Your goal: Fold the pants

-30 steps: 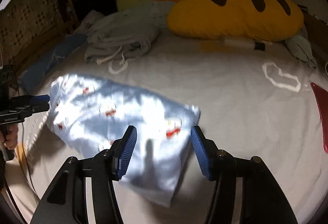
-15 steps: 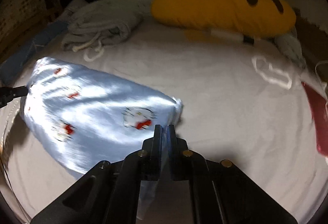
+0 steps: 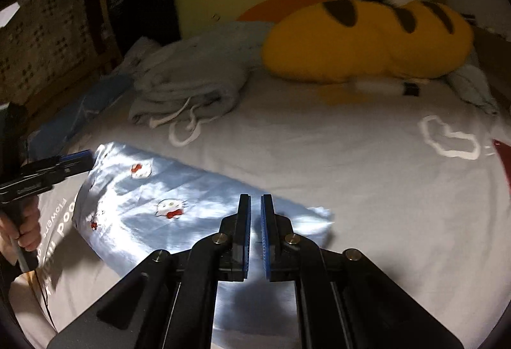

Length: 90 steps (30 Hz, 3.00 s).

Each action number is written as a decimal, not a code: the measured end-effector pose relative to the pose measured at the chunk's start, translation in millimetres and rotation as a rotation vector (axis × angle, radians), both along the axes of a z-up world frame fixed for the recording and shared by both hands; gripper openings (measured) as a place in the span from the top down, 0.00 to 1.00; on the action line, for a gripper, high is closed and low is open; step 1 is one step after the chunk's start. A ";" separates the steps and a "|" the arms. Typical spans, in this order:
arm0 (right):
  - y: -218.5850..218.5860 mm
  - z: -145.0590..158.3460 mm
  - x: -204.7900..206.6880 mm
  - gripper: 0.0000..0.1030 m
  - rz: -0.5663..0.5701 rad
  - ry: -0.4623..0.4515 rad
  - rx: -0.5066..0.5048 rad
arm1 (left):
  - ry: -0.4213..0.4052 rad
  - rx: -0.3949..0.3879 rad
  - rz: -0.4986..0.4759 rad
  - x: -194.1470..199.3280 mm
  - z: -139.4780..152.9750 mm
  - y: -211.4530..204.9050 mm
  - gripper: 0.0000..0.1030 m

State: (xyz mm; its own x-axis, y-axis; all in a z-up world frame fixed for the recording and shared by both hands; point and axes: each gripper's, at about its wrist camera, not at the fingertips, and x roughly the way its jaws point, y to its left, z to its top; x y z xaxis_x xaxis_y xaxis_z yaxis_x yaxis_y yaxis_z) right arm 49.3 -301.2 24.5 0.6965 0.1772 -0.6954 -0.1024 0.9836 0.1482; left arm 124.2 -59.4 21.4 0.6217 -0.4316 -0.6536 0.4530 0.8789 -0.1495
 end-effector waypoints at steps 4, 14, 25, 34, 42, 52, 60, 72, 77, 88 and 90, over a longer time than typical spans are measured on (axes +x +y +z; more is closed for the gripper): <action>0.6 -25.7 18.1 0.95 -0.044 0.080 -0.030 | 0.050 0.050 0.078 15.7 -28.1 8.8 0.74; -25.4 -35.2 26.2 0.95 -0.146 0.106 -0.088 | 0.106 0.106 0.179 28.2 -45.3 39.9 0.74; -21.1 6.2 -22.5 0.66 -0.061 0.001 0.034 | 0.254 -0.047 0.005 -23.8 -7.2 48.6 0.69; 12.0 -12.0 -39.9 0.66 -0.001 0.100 0.054 | 0.429 0.038 0.073 -25.4 -32.4 42.1 0.71; 2.2 -39.6 -36.8 0.66 -0.104 0.209 -0.022 | 0.414 0.041 0.085 -32.6 -34.5 60.0 0.69; -3.5 -42.2 -33.4 0.66 -0.110 0.217 -0.032 | 0.410 0.051 0.071 -27.9 -41.8 55.6 0.99; -5.5 -42.3 -29.4 0.66 -0.100 0.221 -0.043 | 0.335 0.022 0.114 -31.4 -15.3 66.8 0.99; -7.2 -36.3 -31.3 0.66 -0.116 0.189 -0.024 | 0.336 0.129 0.162 -27.2 -24.9 68.1 0.94; -20.2 -18.4 -34.5 0.31 -0.175 0.104 -0.017 | 0.212 0.056 0.159 -31.8 -4.6 75.9 0.69; -68.2 5.7 -24.5 0.13 -0.208 0.082 0.084 | 0.183 -0.152 0.000 -26.8 -4.5 54.6 0.23; -75.6 1.9 -20.7 0.13 -0.177 0.117 0.131 | 0.206 -0.169 0.003 -19.0 -9.2 55.4 0.23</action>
